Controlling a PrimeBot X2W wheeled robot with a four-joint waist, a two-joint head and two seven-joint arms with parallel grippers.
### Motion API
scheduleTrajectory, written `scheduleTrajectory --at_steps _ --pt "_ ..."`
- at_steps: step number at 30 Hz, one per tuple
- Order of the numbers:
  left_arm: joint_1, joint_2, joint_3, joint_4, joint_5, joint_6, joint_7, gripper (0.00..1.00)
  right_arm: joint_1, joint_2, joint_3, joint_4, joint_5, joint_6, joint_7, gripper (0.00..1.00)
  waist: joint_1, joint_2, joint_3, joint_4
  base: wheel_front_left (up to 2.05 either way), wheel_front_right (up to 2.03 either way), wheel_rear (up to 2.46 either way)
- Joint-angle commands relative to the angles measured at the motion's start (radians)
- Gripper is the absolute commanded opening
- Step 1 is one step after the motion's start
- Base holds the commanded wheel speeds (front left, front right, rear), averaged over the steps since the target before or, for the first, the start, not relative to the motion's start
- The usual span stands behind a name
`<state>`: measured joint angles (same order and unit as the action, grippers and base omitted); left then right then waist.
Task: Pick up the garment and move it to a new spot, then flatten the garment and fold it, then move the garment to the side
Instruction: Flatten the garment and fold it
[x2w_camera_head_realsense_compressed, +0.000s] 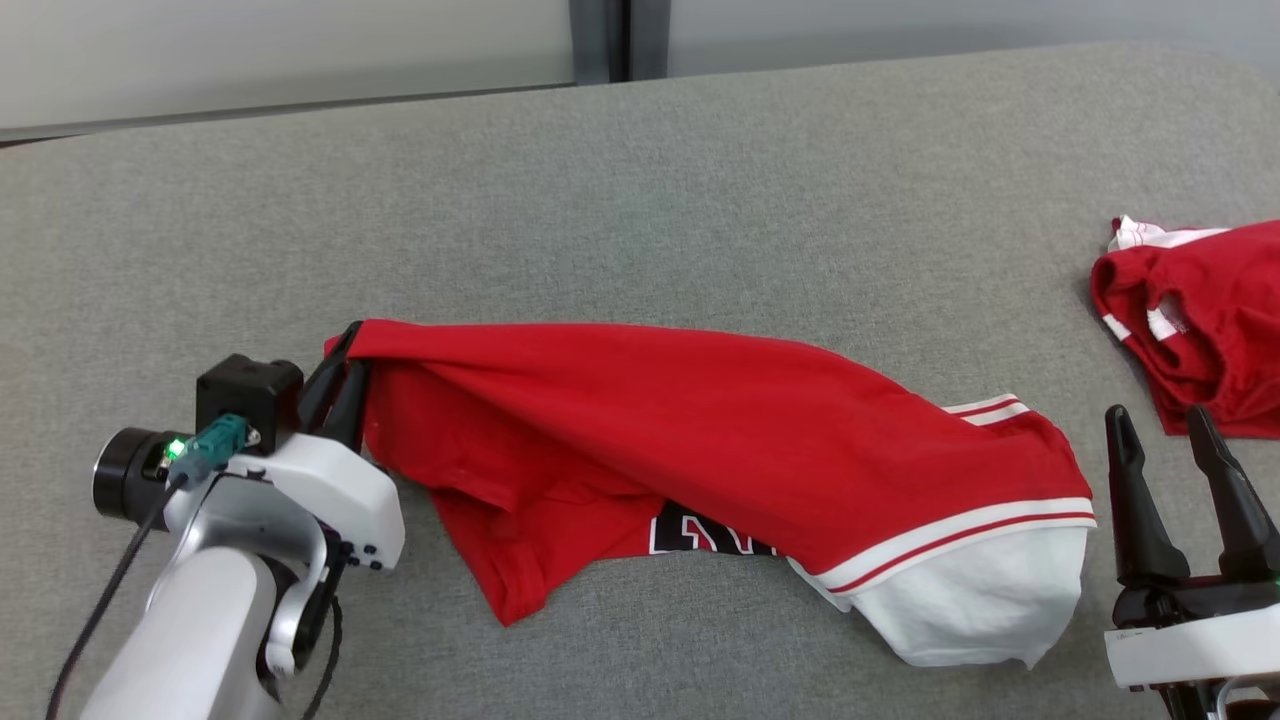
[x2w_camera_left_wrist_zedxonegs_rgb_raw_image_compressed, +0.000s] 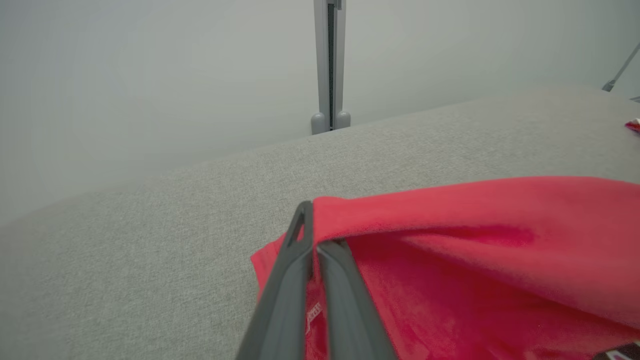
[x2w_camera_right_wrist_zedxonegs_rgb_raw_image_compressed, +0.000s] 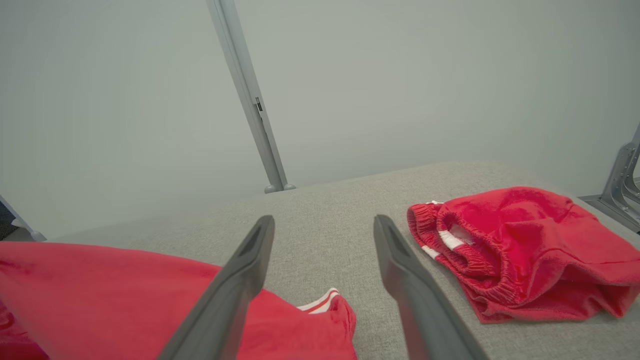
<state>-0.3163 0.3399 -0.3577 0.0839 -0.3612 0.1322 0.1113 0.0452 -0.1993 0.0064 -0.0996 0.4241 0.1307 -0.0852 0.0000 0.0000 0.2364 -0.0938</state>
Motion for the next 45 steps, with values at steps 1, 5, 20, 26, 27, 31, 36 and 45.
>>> scheduleTrajectory --at_steps 1,5,20,26,27,31,36,45 --pt "-0.028 -0.002 0.011 0.023 -0.015 -0.009 -0.008 0.0 -0.011 0.001 -0.003 0.005 0.005 0.0 -0.007 1.0 0.0 0.0 0.016 -0.012 0.0 0.0 0.0" --pt "-0.096 -0.032 0.024 0.163 -0.05 -0.045 -0.064 1.0 -0.031 0.001 0.001 0.013 0.011 0.0 -0.015 1.0 0.0 0.0 0.048 -0.023 0.0 0.0 0.0" --pt "-0.054 -0.128 0.145 0.249 -0.083 -0.011 -0.372 1.0 -0.035 -0.028 -0.022 0.013 -0.027 0.0 -0.022 1.0 0.0 0.0 0.02 0.008 0.0 0.0 0.0" --pt "0.11 -0.163 0.189 0.013 -0.002 0.022 -0.374 1.0 -0.006 -0.036 -0.013 0.003 -0.041 0.0 0.004 1.0 0.0 0.0 -0.05 0.025 0.0 0.0 0.0" --pt "0.139 -0.166 0.189 -0.025 0.015 0.026 -0.375 1.0 0.001 -0.036 -0.013 0.003 -0.041 0.0 0.009 1.0 0.0 0.0 -0.063 0.027 0.0 0.0 0.0" --pt "0.25 -0.159 0.179 -0.094 0.056 0.038 -0.375 1.0 0.033 -0.027 -0.011 -0.004 -0.05 0.0 0.024 1.0 0.0 0.0 -0.11 0.037 0.0 0.0 0.0" --pt "0.349 -0.135 0.176 -0.116 0.078 0.043 -0.375 1.0 0.082 -0.017 -0.005 -0.018 -0.054 0.0 0.048 1.0 0.0 0.0 -0.156 0.04 0.0 0.0 0.0" --pt "0.39 -0.107 0.18 -0.124 0.072 0.047 -0.356 1.0 0.105 -0.02 -0.006 -0.036 -0.051 0.0 0.065 1.0 0.0 0.0 -0.177 0.041 0.0 0.0 0.0"
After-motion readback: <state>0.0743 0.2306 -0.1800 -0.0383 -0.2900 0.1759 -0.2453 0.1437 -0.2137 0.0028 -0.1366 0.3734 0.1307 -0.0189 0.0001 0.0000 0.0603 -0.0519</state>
